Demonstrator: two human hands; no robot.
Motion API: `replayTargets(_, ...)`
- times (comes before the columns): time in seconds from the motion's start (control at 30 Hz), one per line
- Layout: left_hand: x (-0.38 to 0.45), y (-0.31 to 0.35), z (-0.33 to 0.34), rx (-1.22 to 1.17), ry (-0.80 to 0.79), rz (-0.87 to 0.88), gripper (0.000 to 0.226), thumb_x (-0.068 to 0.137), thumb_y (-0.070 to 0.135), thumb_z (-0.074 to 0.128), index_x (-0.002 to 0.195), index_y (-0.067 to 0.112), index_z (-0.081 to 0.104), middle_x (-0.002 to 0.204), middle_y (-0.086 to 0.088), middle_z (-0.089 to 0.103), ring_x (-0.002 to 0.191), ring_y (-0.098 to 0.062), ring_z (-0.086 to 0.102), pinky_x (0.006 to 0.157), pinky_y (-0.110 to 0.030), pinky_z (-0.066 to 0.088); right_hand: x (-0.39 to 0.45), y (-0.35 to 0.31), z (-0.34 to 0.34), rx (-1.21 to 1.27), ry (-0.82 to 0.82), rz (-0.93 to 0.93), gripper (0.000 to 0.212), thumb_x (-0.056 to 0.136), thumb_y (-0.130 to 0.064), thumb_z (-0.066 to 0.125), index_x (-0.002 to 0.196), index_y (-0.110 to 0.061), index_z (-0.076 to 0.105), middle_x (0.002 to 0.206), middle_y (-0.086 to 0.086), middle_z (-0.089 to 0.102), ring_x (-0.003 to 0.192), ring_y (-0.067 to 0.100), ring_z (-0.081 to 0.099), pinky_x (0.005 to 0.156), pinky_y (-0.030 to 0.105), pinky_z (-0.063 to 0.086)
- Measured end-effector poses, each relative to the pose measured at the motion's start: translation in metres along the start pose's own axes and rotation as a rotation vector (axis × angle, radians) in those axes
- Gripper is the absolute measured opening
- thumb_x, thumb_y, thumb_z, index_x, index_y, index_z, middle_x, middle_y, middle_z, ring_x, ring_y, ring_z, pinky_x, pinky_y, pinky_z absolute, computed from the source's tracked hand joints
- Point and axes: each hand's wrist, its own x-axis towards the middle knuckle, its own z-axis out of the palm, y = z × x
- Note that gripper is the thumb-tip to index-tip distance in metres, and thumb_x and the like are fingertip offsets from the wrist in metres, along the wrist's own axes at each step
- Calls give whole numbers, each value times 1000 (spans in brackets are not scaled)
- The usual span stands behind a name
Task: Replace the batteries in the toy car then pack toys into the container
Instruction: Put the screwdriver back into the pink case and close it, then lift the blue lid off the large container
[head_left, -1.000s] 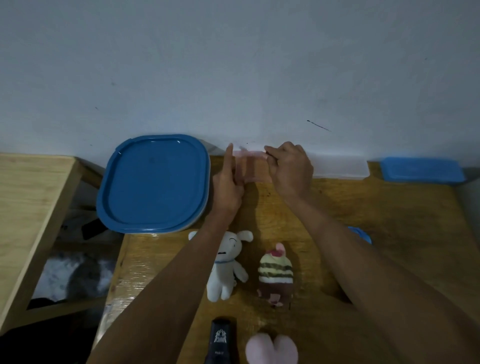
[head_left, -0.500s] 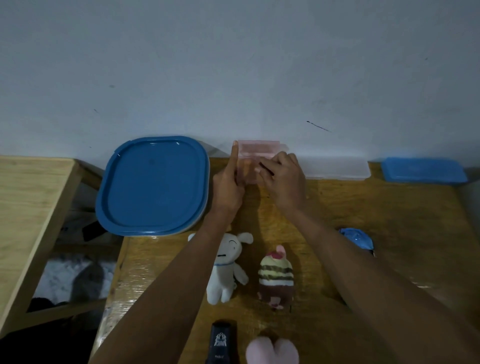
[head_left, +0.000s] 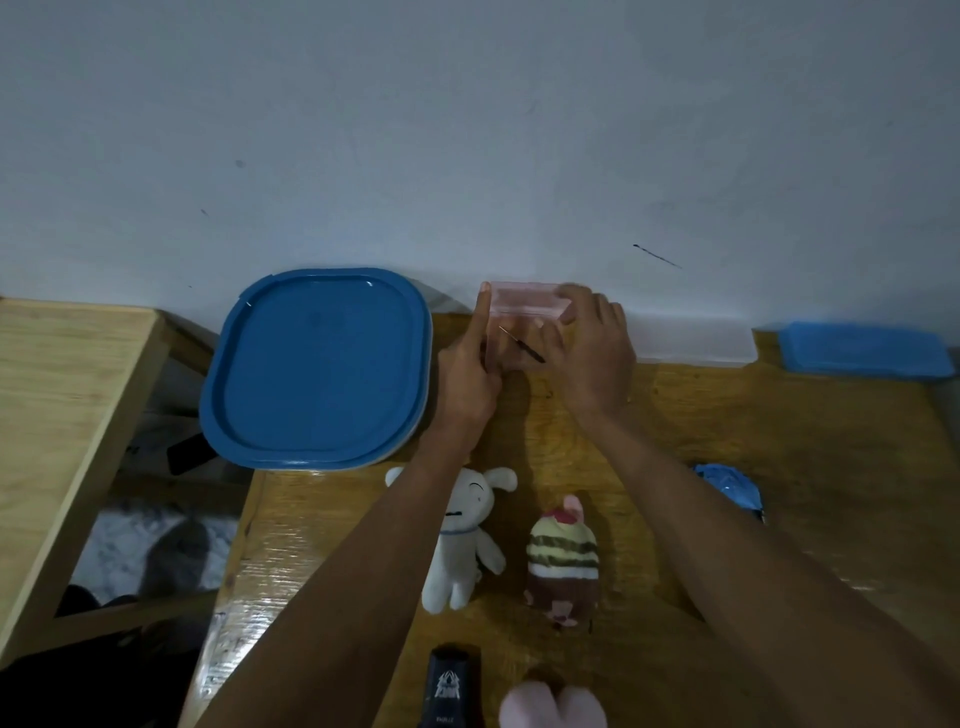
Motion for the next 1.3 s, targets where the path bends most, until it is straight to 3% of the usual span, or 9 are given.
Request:
replayTargets(0.1,-1,1,-1,-22,5,-8,75,98,15,60,160,28,20,75,-5,68,61,-15,65,63,-35,60,6,3,-4,4,16,-8,42,96,-27,62,137,-26,55,108,2,62,101,20,53,70,31,47)
replayTargets(0.27,0,-4,2,-90,16,-11,77,97,14,62,159,32,19,82,-7,72,69,-19,70,65,-41,62,0,8,-5,89,-21,-17,18,96,-25,65,112,-20,71,113,10,54,103,22,53,73,32,53)
replayTargets(0.37,-2,0,1,-56,17,-20,65,95,8,64,152,27,40,84,-8,73,70,-20,69,67,-36,61,-17,12,-3,180,-143,20,17,94,-15,66,111,-17,69,122,7,55,106,14,54,83,21,50)
replayTargets(0.5,-4,5,-1,10,-6,-10,37,86,5,73,122,11,71,105,-9,76,90,-21,71,84,-34,59,-32,16,6,201,-221,83,18,94,-14,65,112,-19,68,110,2,65,97,17,63,72,13,43)
replayTargets(0.77,-6,16,-5,6,-38,-102,34,89,10,73,122,9,71,119,-8,73,102,-17,69,93,-28,55,-24,9,4,182,-183,184,24,95,-19,66,119,-20,72,112,2,72,96,13,66,76,13,44)
replayTargets(0.97,-5,34,-13,101,-119,-159,27,94,-2,59,108,11,77,100,12,69,85,-6,65,70,-9,46,-12,-4,-5,73,-273,233,16,94,-16,66,108,-18,73,106,3,74,92,20,68,71,24,51)
replayTargets(1.07,-4,52,-23,159,-183,-183,21,95,10,59,97,20,77,96,3,76,85,-14,71,67,-16,54,-3,-18,-18,-2,-291,264,19,96,-25,64,111,-21,73,111,2,73,95,20,68,70,22,44)
replayTargets(1.2,0,85,-67,130,-75,-106,37,95,20,65,132,18,65,125,-10,69,107,-25,67,98,-35,54,0,-53,-37,178,-229,291,22,96,-29,66,115,-21,71,110,1,74,87,13,66,69,19,48)
replayTargets(1.3,3,86,-118,97,16,-100,36,95,31,66,130,22,66,120,-10,71,102,-25,69,90,-39,57,-1,-89,-43,248,-218,265,21,96,-33,66,113,-23,70,100,-7,73,78,9,65,61,15,47)
